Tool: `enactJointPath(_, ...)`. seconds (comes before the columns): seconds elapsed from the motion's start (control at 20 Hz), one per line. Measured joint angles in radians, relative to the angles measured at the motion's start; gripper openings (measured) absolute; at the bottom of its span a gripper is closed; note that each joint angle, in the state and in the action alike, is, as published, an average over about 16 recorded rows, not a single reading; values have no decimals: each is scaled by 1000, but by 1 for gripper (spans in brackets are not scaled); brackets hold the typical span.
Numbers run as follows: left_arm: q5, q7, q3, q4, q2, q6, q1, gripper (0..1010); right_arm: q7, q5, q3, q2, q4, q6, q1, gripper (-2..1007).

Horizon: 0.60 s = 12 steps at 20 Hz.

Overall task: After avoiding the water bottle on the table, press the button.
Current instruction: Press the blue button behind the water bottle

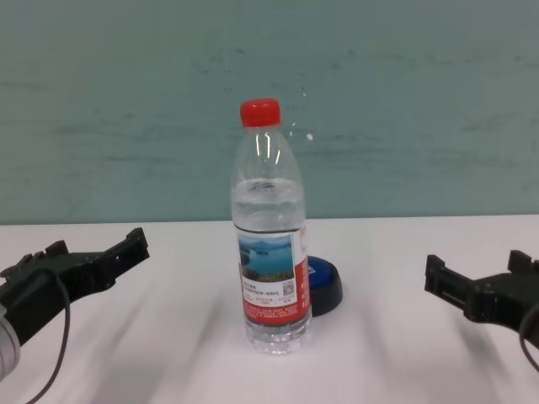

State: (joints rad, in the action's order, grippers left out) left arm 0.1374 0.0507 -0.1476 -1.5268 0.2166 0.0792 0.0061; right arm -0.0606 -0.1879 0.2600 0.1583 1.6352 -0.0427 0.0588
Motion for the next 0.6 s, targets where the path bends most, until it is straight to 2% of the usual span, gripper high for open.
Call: enactJointPath(0.6,0,0,0,0,0,0,0,1010,0,0,0,0,0,0,0,1004)
